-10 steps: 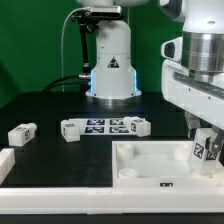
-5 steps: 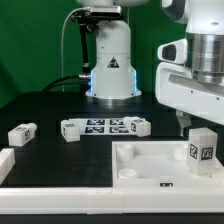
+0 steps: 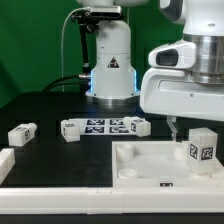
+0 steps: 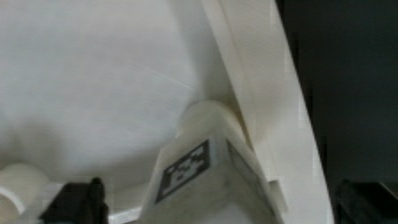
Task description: Assemble one leg
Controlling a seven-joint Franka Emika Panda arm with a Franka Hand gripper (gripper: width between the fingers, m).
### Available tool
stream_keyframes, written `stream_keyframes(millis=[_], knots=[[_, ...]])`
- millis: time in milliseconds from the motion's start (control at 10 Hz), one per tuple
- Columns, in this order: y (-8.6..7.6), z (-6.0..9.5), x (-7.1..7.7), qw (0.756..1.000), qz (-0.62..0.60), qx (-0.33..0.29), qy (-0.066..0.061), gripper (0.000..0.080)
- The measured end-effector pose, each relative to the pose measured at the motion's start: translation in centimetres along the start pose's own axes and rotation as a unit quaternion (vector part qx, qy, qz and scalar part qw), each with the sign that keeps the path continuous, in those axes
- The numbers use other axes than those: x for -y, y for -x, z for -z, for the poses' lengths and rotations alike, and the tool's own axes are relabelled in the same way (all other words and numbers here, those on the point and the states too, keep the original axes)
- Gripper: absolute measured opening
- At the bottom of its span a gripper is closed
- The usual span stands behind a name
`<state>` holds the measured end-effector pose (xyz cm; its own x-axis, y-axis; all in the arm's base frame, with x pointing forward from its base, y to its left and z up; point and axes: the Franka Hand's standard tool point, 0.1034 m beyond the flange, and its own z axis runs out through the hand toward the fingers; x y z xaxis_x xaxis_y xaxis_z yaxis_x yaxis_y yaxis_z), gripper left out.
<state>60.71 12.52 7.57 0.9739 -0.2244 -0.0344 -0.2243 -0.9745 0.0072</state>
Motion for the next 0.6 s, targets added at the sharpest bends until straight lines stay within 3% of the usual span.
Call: stream_keyframes(millis=[300, 500, 600], knots=[[-0.16, 0.13, -0.04, 0.987, 0.16, -0.003, 0.007, 0.0649], [-0.16, 0.08, -0.11, 0.987, 0.16, -0.002, 0.007, 0.0649], [-0.16, 0.07, -0.12, 0.987, 0.16, -0.002, 0.008, 0.0525]])
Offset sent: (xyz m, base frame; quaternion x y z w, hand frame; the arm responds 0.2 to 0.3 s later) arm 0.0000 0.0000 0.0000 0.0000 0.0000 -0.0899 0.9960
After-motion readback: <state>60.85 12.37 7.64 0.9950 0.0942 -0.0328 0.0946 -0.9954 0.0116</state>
